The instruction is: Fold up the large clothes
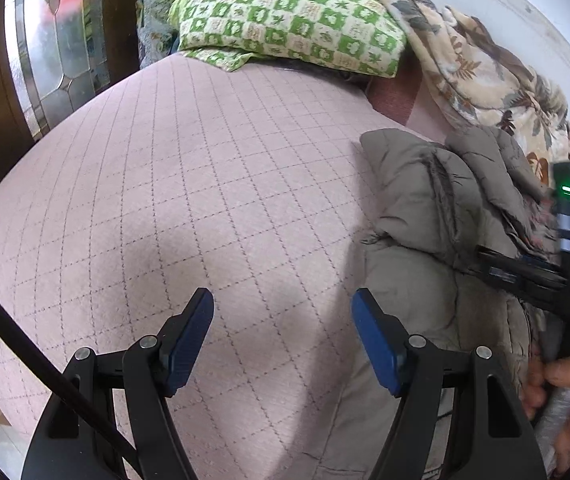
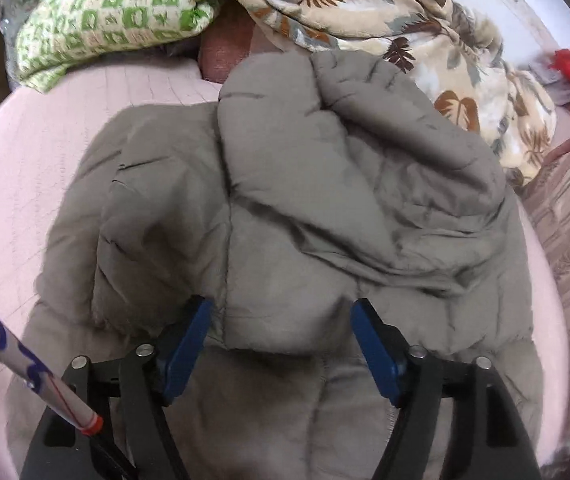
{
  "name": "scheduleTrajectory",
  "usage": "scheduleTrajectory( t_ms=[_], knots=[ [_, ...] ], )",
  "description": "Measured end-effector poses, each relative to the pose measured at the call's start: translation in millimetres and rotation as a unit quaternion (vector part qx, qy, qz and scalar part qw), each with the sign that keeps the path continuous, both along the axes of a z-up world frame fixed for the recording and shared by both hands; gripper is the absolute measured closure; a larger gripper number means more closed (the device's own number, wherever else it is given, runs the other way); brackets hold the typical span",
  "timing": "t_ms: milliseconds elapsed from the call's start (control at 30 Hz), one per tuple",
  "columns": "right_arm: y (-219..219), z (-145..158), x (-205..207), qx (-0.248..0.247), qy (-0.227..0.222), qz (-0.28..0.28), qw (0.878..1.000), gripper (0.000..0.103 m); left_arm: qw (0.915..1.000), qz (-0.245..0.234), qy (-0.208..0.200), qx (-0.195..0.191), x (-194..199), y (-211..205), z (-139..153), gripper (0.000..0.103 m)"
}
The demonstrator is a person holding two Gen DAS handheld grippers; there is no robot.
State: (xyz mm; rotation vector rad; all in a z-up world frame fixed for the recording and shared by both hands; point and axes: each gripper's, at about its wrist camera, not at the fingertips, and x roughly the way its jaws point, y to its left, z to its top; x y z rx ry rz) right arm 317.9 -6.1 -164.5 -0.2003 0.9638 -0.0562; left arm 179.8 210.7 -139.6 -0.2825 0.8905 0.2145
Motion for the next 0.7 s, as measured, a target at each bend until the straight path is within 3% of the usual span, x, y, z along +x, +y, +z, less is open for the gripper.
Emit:
scheduleTrajectory(
  t_ms=[167,300,367,500,700],
  knots=[
    [-64.3,28.9,-51.7,0.059,-0.001,-0.012,0.998,0.022,0.9998,0.004,0.009,-0.017,-3.2,6.2,-3.3,0.032],
    [-130.0,38.9,-97.6,0.077,0.005,-0.045,0.996,0.021,0.9995,0.009,0.016,-0.026,-11.2,9.7,-7.6,0.032],
    [-168.5,42.8,-126.2,0.063,0.002,-0.071,0.996,0.021,0.9993,0.012,0.021,-0.028,-17.9,10.1,-9.7,0.032],
    [-218.9,47.4,-177.0,-0.014,-0.015,-0.114,0.993,0.021,0.9995,0.013,0.017,-0.025,-41.5,4.6,-10.0,0.032],
    [-262.9,51.6,-228.6,-0.033,-0.042,-0.135,0.989,0.019,0.9996,0.006,0.024,0.013,-76.3,-15.1,-6.2,0.032]
  ],
)
